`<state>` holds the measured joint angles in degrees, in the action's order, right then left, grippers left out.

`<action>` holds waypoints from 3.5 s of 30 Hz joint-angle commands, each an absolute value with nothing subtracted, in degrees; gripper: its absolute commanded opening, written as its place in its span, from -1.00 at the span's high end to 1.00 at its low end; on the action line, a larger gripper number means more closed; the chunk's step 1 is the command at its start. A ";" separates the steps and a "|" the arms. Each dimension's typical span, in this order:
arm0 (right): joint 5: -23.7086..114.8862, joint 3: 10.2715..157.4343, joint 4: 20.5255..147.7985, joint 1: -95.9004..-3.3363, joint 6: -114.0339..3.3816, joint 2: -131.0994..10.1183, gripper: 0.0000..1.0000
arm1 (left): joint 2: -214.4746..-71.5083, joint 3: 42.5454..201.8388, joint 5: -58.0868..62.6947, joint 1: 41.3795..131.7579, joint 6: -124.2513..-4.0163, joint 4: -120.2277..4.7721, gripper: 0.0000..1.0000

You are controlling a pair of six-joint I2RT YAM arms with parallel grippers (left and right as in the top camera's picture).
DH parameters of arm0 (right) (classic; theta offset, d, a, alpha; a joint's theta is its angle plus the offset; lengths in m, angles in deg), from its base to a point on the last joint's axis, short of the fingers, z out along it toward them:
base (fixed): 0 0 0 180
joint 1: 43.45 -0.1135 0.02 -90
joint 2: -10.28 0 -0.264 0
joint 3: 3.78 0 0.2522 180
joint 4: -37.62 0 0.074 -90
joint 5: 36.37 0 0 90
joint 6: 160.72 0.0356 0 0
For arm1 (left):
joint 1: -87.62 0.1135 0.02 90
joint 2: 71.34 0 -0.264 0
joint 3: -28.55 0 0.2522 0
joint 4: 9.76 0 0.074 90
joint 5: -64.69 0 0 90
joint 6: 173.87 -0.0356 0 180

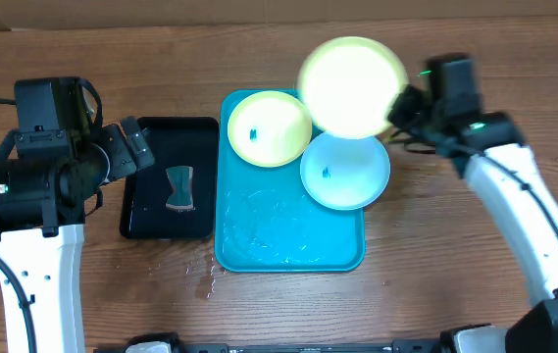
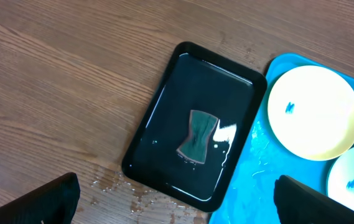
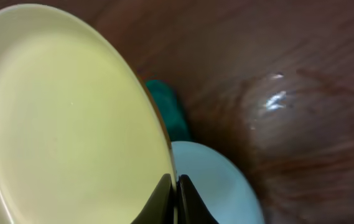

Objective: Clean dirty plates on tray and stack at the side
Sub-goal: 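Carry the yellow plate right and set it on the table, then release the yellow plate and pull the right gripper back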

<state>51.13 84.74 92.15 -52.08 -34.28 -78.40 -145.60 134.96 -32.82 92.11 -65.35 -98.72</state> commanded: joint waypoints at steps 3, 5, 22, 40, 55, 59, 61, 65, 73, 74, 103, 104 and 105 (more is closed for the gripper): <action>46.69 84.48 95.95 -42.68 -32.77 -78.66 0.92 | -145.58 135.81 -32.34 91.83 -64.34 -98.52 -0.99; 48.11 83.49 97.05 -39.97 -32.73 -78.69 0.92 | -145.58 135.81 -32.34 91.83 -64.34 -98.52 -1.00; 59.15 67.38 88.33 -32.12 -28.66 -79.10 0.92 | -145.58 135.81 -32.34 91.83 -64.34 -98.52 -0.99; 57.93 57.53 78.45 -33.46 -28.46 -79.21 0.92 | -145.58 135.81 -32.34 91.83 -64.34 -98.52 -1.00; 47.83 62.92 82.91 -37.02 -36.77 -79.19 0.01 | -145.58 135.81 -32.34 91.83 -64.34 -98.52 -1.00; 42.69 70.97 91.28 -37.15 -43.30 -79.19 0.00 | -145.58 135.81 -32.34 91.83 -64.34 -98.52 -1.00; 39.39 73.92 94.36 -37.41 -47.52 -79.19 0.01 | -145.58 135.81 -32.34 91.83 -64.34 -98.52 -1.00; 36.64 75.19 96.54 -39.01 -51.33 -79.21 0.03 | -145.58 135.81 -32.34 91.83 -64.34 -98.52 -1.00; 41.62 74.09 96.08 -46.35 -51.46 -79.34 0.02 | -145.58 135.81 -32.34 91.83 -64.34 -98.52 -1.00; 43.06 74.09 96.15 -47.57 -51.41 -79.34 0.02 | -145.58 135.81 -32.34 91.83 -64.34 -98.52 -1.00; 47.35 60.83 81.88 -54.77 -45.14 -79.36 0.22 | -145.58 135.81 -32.34 91.83 -64.34 -98.52 -0.99; 47.35 60.80 81.86 -54.77 -45.14 -79.36 0.24 | -145.58 135.81 -32.34 91.83 -64.34 -98.52 -0.99; 47.35 60.80 81.86 -54.77 -45.14 -79.39 0.25 | -145.58 135.81 -32.34 91.83 -64.34 -98.52 -0.99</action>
<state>47.85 61.29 82.32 -54.44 -45.32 -79.36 -145.60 134.96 -32.82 92.11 -65.35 -98.72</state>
